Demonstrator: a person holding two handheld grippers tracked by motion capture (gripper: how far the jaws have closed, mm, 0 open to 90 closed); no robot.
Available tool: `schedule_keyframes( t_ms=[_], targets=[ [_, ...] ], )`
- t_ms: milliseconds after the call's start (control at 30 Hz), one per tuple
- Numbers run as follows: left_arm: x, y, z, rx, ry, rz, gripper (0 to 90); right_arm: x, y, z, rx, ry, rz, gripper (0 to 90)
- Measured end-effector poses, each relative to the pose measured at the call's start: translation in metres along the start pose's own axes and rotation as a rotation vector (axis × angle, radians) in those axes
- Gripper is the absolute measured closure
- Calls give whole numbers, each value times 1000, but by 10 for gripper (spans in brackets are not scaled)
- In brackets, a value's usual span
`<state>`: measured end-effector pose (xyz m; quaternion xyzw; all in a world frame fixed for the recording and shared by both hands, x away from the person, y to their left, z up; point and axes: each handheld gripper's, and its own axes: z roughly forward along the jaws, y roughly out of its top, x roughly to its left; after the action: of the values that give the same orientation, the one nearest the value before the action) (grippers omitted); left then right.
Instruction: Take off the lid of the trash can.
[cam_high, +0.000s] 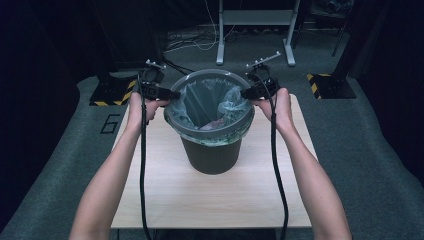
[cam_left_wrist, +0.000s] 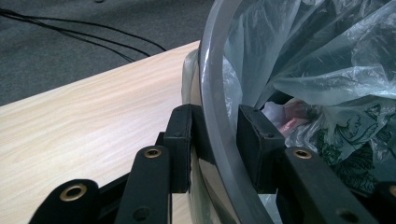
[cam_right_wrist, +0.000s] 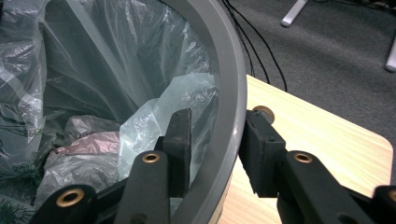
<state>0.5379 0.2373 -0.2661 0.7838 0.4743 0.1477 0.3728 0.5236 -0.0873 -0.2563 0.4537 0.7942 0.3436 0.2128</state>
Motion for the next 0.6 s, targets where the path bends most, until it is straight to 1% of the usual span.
schedule_keyframes(
  t_ms=[167, 200, 333, 433, 500, 600],
  targets=[
    [-2, 3, -5, -7, 4, 6, 658, -3, -1, 1, -12, 20, 22, 652],
    [-2, 4, -6, -9, 5, 7, 657, -3, -1, 1, -13, 22, 29, 653],
    [-5, 6, -8, -15, 5, 13, 657, -4, -1, -1, -18, 21, 32, 654],
    [-8, 8, -8, -15, 28, 28, 658, -6, -2, -3, -23, 26, 38, 651],
    [-9, 8, -8, -17, 34, 35, 661, -6, -2, -4, -26, 30, 44, 650],
    [-9, 9, -10, -24, 34, 32, 663, -6, -3, -4, -28, 28, 45, 655]
  ],
)
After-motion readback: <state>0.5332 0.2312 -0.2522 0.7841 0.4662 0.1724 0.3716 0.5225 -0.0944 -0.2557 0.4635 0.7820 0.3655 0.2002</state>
